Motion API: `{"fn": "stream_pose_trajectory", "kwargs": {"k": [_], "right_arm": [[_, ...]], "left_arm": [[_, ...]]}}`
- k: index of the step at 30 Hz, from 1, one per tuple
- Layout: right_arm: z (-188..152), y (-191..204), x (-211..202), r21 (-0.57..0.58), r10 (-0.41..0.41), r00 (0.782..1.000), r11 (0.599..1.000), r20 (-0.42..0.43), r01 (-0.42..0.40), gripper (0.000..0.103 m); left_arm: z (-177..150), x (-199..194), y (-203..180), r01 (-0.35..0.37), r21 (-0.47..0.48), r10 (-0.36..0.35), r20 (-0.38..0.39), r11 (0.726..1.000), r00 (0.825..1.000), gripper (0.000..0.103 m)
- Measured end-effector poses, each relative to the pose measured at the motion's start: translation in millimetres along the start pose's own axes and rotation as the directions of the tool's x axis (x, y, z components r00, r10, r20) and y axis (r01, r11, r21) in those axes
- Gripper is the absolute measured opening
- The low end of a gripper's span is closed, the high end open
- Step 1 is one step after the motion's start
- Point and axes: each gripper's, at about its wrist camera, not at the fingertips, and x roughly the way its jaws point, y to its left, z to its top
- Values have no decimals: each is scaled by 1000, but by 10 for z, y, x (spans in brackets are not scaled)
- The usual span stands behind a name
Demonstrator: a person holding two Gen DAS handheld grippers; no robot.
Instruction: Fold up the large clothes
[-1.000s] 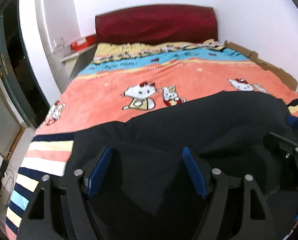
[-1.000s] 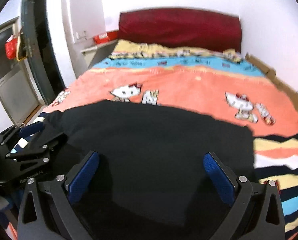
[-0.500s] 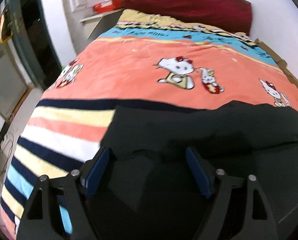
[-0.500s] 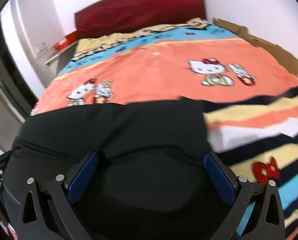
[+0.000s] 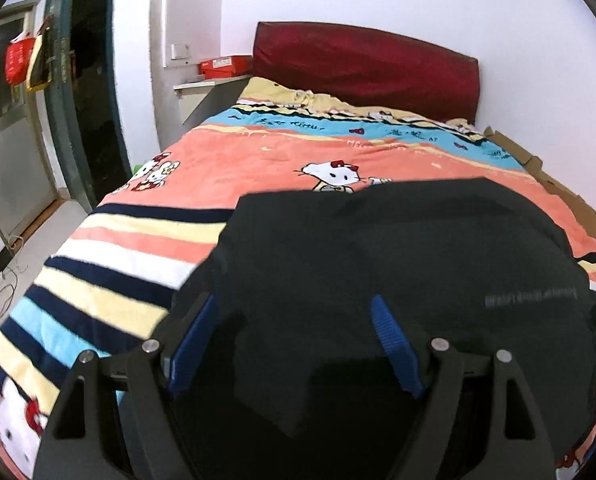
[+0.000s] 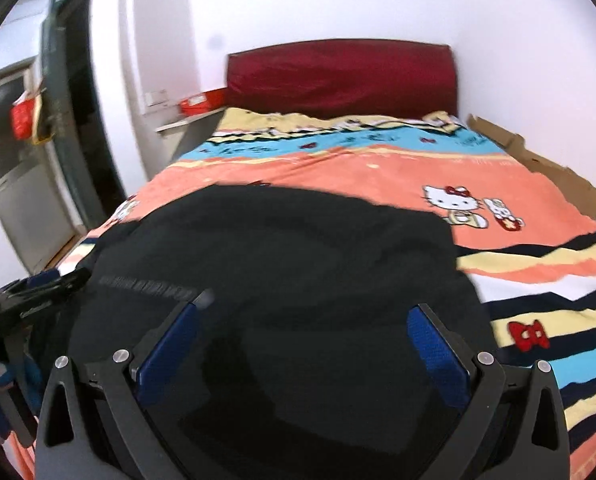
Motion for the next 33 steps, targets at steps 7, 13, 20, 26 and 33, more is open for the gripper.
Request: {"fn": "stream_pose_trajectory", "kwargs": {"k": [7, 13, 20, 26, 33], "right_arm": [[-321, -178, 247, 2, 40, 997, 999, -59, -40, 102], [-415, -387, 209, -12, 18, 998, 1000, -62, -19, 102], [-416, -443, -18, 7, -71, 996, 997, -62, 72, 102], [-526, -301, -125, -13, -12, 999, 1000, -43, 11, 102], [-597, -556, -66, 37, -37, 998, 999, -49, 38, 102]], "left_arm": [[-231, 51, -84, -51, 64, 49, 37, 997, 998, 79], [-273, 56, -92, -47, 74, 44, 34, 996, 998, 79], [-310, -141, -58, -61, 80, 57, 55, 995, 997, 79], [-402, -240, -51, -40, 62, 36, 58, 997, 998, 79], [-465, -247, -11, -44, 49, 42, 57, 998, 998, 79]]}}
